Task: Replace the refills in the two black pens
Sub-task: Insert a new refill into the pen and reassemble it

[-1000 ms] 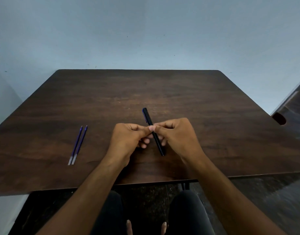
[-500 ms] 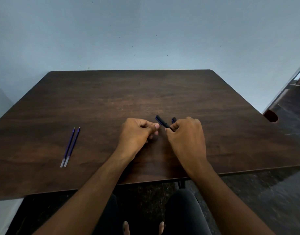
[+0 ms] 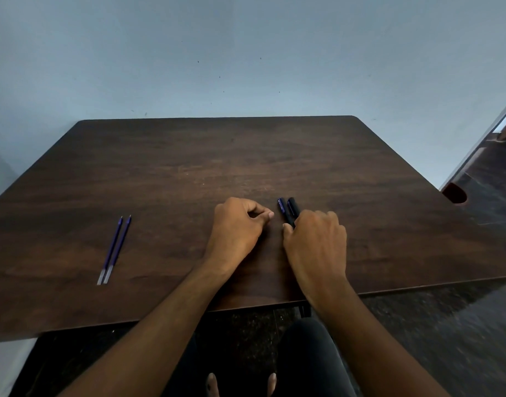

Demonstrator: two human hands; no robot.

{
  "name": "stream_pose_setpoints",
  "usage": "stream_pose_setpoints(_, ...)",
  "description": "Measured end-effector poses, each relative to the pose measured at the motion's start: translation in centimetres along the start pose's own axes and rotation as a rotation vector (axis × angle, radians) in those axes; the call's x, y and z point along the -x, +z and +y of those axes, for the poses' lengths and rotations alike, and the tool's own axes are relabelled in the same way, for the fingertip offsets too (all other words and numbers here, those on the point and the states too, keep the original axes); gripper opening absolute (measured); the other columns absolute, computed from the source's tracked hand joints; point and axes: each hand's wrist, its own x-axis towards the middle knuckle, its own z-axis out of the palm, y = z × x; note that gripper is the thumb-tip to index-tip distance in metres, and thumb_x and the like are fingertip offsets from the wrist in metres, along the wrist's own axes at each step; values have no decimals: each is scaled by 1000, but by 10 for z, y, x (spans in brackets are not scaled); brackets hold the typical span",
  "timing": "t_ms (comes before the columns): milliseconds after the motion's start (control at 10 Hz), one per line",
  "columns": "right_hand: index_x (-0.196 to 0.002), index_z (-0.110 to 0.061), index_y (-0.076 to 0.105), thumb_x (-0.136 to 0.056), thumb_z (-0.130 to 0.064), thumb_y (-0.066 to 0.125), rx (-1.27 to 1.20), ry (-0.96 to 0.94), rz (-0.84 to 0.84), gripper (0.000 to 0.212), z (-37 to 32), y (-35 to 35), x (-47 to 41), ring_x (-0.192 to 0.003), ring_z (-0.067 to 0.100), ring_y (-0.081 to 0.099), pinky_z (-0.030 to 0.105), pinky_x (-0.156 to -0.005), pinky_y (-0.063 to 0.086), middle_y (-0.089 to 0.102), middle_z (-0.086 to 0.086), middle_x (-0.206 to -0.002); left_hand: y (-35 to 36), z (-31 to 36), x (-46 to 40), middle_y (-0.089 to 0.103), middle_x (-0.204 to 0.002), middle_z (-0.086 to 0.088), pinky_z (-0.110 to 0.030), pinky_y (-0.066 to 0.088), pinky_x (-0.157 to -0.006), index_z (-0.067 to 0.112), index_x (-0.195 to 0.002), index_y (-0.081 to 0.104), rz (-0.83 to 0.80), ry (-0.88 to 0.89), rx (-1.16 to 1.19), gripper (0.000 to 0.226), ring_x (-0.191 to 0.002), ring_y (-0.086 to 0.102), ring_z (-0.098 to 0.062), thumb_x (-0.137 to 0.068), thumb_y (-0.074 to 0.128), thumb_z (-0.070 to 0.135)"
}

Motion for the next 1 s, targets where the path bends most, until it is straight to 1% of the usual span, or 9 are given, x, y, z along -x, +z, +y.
stream_pose_setpoints(200,-104,-15,61,-90,-41,68,-84,25,-25,30,1,-4,-2,-97,21,56,38,-82,52,66,4,-101,2,-4,-1,69,-68,19,3,40,-58,26,-80,79,11,15,-3,5,-74,61,18,-86,78,26)
stream_pose_setpoints(400,-110,-14,58,-89,-37,72,-188,40,-67,35,3,-3,-6,-104,19,53,36,-86,53,63,5,-108,1,-6,0,73,-72,16,2,43,-62,27,-81,79,16,9,-13,5,-73,63,14,-86,77,28)
stream_pose_setpoints(500,-109,-14,59,-88,-38,71,-176,23,-67,34,2,-2,-8,-103,20,53,35,-85,52,62,6,-109,1,-8,0,73,-72,16,1,43,-62,27,-81,79,28,12,-3,6,-72,64,13,-86,77,27)
stream_pose_setpoints(600,-104,-17,60,-88,-40,70,-141,-27,-54,30,1,-1,-8,-102,20,52,37,-84,52,59,4,-107,2,-9,1,71,-70,19,1,43,-60,27,-81,79,34,39,7,6,-71,64,14,-86,77,26)
stream_pose_setpoints(700,-92,-19,60,-89,-38,69,-230,-132,2,21,-3,0,-7,-98,19,50,36,-81,50,54,2,-102,2,-9,2,72,-69,18,-2,44,-58,26,-81,80,50,58,37,7,-67,65,11,-87,76,24)
stream_pose_setpoints(800,-95,-15,63,-91,-30,66,-312,-254,6,16,-7,1,-14,-101,18,47,33,-82,49,53,3,-103,-2,-9,2,73,-73,17,-9,49,-64,26,-83,79,111,54,82,8,-70,66,9,-88,73,25)
stream_pose_setpoints(900,-110,-10,65,-93,-28,65,-263,-373,-20,25,-9,4,-31,-112,21,48,34,-93,48,56,8,-114,-16,-10,-1,65,-70,16,-7,39,-63,26,-76,70,248,187,-40,14,-70,61,1,-90,68,28)
stream_pose_setpoints(1000,-130,-7,58,-97,-33,60,-207,-434,12,43,-14,4,-58,-125,25,47,35,-104,42,57,13,-130,-45,-8,-20,58,-84,12,-15,32,-70,25,-87,63,324,326,-231,20,-83,52,-7,-96,55,40)
